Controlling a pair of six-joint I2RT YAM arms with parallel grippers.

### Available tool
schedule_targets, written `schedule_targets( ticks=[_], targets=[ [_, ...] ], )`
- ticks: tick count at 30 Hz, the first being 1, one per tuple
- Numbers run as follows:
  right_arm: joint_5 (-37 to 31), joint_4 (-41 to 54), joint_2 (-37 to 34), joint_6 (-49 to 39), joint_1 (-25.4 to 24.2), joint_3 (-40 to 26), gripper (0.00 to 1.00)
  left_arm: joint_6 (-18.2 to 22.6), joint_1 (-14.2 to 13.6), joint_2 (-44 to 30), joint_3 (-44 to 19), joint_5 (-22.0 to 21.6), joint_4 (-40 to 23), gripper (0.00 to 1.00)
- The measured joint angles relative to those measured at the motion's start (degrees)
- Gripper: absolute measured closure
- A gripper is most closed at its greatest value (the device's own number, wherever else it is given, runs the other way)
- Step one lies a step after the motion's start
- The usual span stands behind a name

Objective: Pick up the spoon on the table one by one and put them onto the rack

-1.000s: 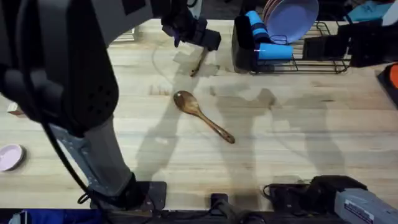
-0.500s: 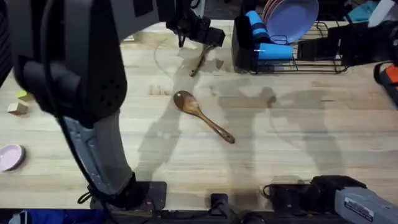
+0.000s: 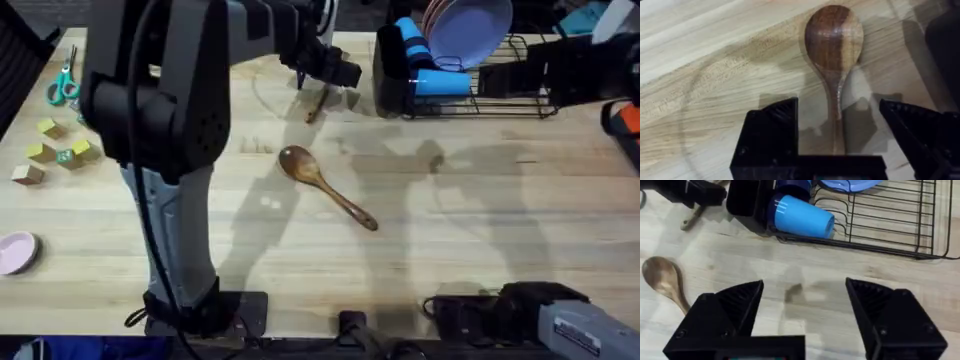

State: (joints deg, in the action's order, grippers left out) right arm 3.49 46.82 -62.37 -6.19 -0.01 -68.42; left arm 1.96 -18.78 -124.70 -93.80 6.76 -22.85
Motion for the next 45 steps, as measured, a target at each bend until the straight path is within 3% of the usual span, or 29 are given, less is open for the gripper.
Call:
schedule_targets(
  ticks=[9,15,19,25,26,29,45],
  targets=[
    [0.00,-0.04,0.00,0.02,0.00,0.00,0.005,0.02,-1.47,-2.76,-1.07,-3.77,-0.41,0.029],
    [0.00,-0.02,0.00,0.02,0.00,0.00,0.005,-0.13,-2.09,-2.98,-1.66,-3.73,-1.38,0.298],
    [0.00,-0.04,0.00,0.02,0.00,0.00,0.005,-0.20,-2.41,-2.96,-1.77,-3.56,-1.81,0.538],
    [0.00,-0.02,0.00,0.02,0.00,0.00,0.005,-0.18,-2.47,-2.96,-2.07,-3.53,-2.68,0.730],
    [0.00,-0.04,0.00,0.02,0.00,0.00,0.005,-0.20,-2.51,-2.96,-2.25,-3.57,-3.16,0.837],
    [0.00,-0.03,0.00,0.02,0.00,0.00,0.005,-0.20,-2.61,-2.96,-2.39,-3.55,-3.15,0.939],
    [0.00,-0.02,0.00,0.02,0.00,0.00,0.005,-0.19,-1.85,-2.96,-3.82,-4.39,-5.00,0.960]
  ],
)
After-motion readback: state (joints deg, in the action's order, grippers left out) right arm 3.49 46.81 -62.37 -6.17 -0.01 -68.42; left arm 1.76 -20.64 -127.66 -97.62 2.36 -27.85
